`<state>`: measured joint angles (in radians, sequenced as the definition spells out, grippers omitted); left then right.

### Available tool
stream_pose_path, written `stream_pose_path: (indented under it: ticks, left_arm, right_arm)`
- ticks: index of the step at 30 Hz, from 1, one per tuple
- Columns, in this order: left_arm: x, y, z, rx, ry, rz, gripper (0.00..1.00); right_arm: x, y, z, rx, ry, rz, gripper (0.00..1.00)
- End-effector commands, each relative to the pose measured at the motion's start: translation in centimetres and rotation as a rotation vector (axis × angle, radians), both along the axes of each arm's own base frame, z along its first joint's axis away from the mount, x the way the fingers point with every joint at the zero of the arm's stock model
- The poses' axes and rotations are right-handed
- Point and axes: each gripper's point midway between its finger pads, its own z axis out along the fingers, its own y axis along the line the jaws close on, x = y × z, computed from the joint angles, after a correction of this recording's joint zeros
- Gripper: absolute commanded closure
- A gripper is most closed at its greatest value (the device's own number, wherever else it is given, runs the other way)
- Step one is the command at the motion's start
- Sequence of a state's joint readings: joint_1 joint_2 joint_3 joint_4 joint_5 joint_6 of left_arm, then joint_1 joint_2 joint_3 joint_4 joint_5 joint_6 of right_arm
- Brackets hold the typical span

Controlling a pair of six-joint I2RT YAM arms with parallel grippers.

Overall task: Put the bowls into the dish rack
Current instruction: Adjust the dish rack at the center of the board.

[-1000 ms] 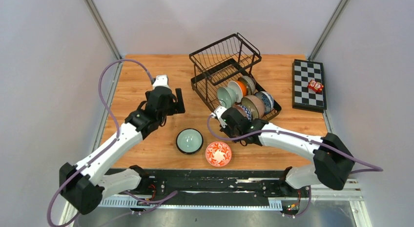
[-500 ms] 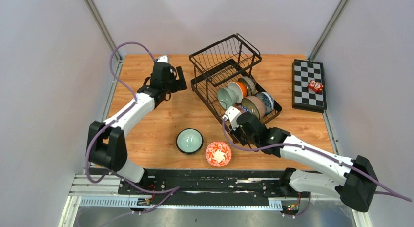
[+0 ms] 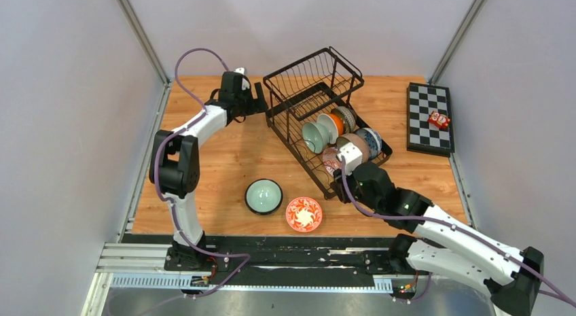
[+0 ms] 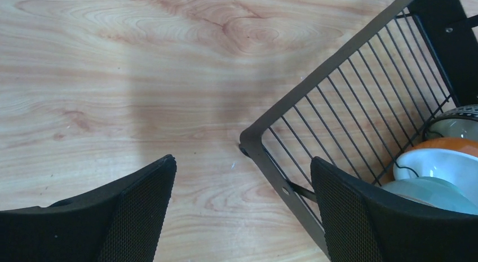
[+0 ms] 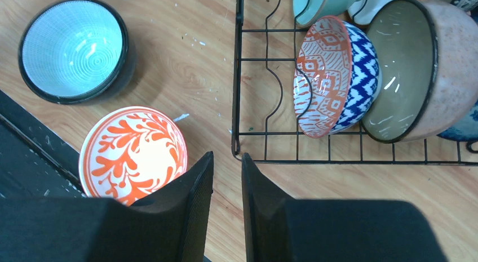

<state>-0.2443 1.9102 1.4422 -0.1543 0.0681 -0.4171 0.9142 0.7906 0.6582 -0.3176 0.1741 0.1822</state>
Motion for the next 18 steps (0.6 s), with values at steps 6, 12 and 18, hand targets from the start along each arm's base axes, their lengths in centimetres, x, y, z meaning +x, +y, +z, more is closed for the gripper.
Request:
stream_pose_path:
  ticks: [6,12,18]
  left_arm:
    - [2.8,-2.0,-3.0,-0.046,0.021,-0.166,0.17]
    - [3.9,-3.6,-4.4,-0.087,0.026,-0.243,0.18]
    - [4.8,-4.7,-5.2,-0.107,0.035,-0.299,0.26]
  right_arm:
    - [0.3,-2.1,-0.5,0.115,0.055,-0.238,0.63]
    - [0.8,-2.3,-1.0,0.159,0.093,-0.332,0.52]
    - [1.6,-2.5,-2.3,0.163,0.138,-0.412,0.52]
